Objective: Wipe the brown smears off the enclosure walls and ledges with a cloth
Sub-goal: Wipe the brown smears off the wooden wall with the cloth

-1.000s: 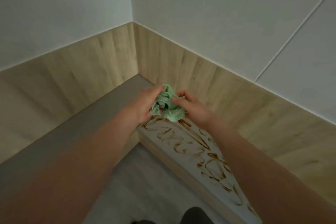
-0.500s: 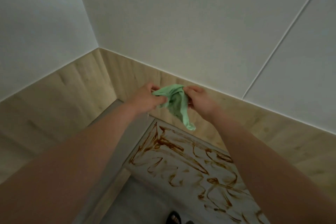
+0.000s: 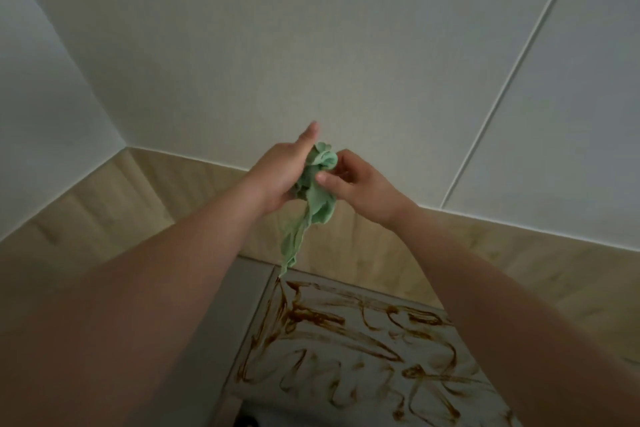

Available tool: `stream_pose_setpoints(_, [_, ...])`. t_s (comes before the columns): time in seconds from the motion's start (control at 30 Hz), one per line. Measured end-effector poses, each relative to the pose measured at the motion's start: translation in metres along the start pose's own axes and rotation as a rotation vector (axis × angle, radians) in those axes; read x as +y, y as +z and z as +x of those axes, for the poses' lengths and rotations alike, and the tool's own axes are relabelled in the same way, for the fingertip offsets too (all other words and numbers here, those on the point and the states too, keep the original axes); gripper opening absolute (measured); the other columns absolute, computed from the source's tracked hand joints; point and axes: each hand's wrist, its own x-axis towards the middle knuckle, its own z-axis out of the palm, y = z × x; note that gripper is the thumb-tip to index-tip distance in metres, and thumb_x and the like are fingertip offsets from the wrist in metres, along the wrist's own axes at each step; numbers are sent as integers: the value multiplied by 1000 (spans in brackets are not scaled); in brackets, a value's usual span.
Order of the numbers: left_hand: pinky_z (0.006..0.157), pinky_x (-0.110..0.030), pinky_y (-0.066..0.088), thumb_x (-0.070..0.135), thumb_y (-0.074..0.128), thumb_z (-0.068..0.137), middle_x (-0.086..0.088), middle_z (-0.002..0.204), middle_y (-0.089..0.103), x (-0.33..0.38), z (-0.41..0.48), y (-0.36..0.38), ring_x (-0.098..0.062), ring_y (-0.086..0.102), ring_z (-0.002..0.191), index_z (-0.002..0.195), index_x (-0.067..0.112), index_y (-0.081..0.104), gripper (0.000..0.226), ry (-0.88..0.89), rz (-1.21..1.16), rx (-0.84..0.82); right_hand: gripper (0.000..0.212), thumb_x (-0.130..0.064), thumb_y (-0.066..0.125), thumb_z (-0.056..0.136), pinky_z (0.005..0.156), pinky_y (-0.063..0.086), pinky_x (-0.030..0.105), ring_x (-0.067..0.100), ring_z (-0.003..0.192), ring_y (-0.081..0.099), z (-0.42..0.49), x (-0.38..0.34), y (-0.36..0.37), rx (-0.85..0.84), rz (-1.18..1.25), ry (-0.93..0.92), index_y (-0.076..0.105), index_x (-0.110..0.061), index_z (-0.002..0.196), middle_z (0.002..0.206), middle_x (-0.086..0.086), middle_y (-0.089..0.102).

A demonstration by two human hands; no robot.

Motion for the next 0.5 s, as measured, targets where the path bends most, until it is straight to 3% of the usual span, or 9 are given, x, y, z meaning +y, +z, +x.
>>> stream_pose_setpoints(0.1, [92,-44,60,72,56,92,-13,107,78,7,17,-26,-29,76,100,117,7,73,72,-40,76,-164,14,-24,59,103,87,61,43,32,94,72,17,-5,3,147,192,84,64,-14,95,93,8,72])
stream_pose_setpoints(0.2, [105,-48,53,33,76,93,-14,124,73,2,35,-58,-31,70,116,132,5,64,49,-52,115,-415,20,-18,45,104,71,58,38,25,78,64,28,-9,4,283,360,182,56,-12,88,79,4,62])
stream_pose_setpoints(0.3, [100,-44,57,3,73,92,-16,127,71,-1,54,-82,-30,70,117,135,1,58,45,-119,65,-462,24,-25,47,95,63,56,35,25,75,61,38,-11,9,394,458,286,56,-4,90,76,6,60])
stream_pose_setpoints(0.37, [95,-39,60,5,70,95,-17,122,73,-1,62,-92,-29,72,113,127,-3,63,34,-137,79,-455,38,-31,53,89,80,62,50,37,97,68,45,-9,16,437,546,356,63,-1,109,103,20,68])
stream_pose_setpoints(0.4, [93,-37,60,9,68,97,-16,119,74,-1,66,-94,-28,72,109,122,-2,66,28,-133,76,-452,34,-30,52,92,83,61,52,36,101,68,47,-12,21,459,555,359,63,-4,111,108,20,67])
stream_pose_setpoints(0.5, [89,-41,60,27,60,103,-9,109,75,5,72,-92,-25,72,100,117,10,70,24,-81,-42,-413,22,-24,48,107,81,60,46,27,91,70,59,-17,23,544,616,317,63,-8,108,102,14,70])
